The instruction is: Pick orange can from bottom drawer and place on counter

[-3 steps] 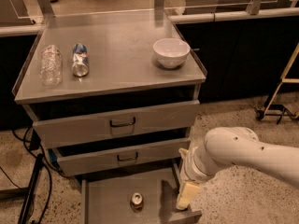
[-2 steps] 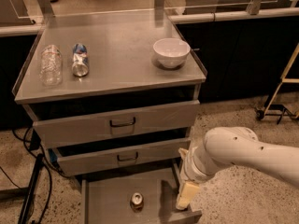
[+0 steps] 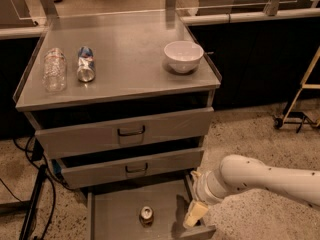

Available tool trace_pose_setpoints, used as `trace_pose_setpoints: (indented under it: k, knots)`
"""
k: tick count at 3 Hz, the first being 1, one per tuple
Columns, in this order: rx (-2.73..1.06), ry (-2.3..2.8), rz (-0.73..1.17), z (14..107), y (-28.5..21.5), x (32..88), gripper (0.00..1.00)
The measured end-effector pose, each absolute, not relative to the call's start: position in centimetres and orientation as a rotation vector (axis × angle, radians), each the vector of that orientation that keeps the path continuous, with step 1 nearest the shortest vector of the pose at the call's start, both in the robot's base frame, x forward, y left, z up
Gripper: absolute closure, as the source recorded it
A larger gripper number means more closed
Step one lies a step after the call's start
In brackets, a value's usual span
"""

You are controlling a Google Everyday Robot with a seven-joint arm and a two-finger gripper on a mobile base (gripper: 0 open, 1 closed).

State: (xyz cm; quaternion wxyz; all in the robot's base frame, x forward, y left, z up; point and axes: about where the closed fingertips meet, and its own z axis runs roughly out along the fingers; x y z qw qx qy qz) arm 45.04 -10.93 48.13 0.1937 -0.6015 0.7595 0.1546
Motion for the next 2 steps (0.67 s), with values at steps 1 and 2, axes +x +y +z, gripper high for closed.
trace_pose_setpoints:
  k: [1,2]
  knots:
    - [-1.618,2.154,0.544,41.24,-10.15,45.55,0.00]
    - [-1.618,2.154,0.544,41.23,-10.15,45.55,0.00]
